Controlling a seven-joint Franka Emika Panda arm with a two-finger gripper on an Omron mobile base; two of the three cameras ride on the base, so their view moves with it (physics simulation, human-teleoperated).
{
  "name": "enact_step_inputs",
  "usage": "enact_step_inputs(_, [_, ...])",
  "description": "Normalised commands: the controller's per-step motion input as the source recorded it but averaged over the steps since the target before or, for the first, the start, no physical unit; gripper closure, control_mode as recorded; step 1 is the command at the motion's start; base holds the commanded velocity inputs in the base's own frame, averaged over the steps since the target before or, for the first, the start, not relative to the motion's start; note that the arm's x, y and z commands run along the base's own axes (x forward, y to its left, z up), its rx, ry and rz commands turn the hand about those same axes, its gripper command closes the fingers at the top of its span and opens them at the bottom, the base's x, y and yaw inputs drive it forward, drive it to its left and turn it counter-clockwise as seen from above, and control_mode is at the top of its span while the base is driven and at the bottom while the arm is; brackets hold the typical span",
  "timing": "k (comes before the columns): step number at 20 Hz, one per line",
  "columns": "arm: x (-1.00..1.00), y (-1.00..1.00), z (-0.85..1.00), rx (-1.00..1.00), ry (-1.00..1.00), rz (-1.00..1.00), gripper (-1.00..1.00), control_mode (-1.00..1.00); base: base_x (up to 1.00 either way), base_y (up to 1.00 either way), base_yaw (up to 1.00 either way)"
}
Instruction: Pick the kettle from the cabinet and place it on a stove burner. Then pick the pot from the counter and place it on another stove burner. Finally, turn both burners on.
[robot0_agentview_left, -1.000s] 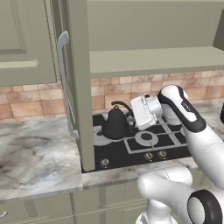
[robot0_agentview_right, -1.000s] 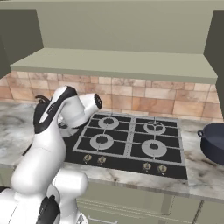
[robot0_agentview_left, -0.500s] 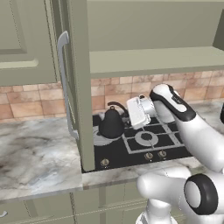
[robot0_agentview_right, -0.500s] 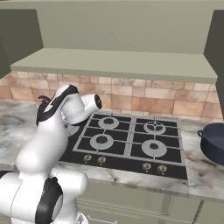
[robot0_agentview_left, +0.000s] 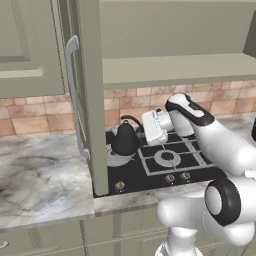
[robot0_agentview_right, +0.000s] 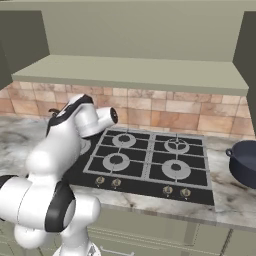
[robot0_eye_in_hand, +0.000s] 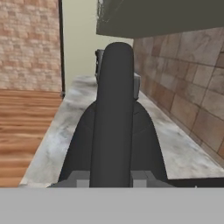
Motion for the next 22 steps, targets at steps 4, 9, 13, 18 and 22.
enact_step_inputs(4, [0.28,0.00,-0.06,0.00,0.00,0.00,1.00,-1.00,0.00,0.00,0.00])
enact_step_inputs(9, [0.24,0.01,-0.13,0.00,0.00,0.00,1.00,-1.00,0.00,0.00,0.00])
enact_step_inputs(13, [0.21,0.03,-0.20,0.00,0.00,0.00,1.00,-1.00,0.00,0.00,0.00])
enact_step_inputs(18, [0.22,0.06,-0.17,0.00,0.00,0.00,1.00,-1.00,0.00,0.00,0.00])
enact_step_inputs(22, [0.23,0.08,-0.15,0.00,0.00,0.00,1.00,-1.00,0.00,0.00,0.00])
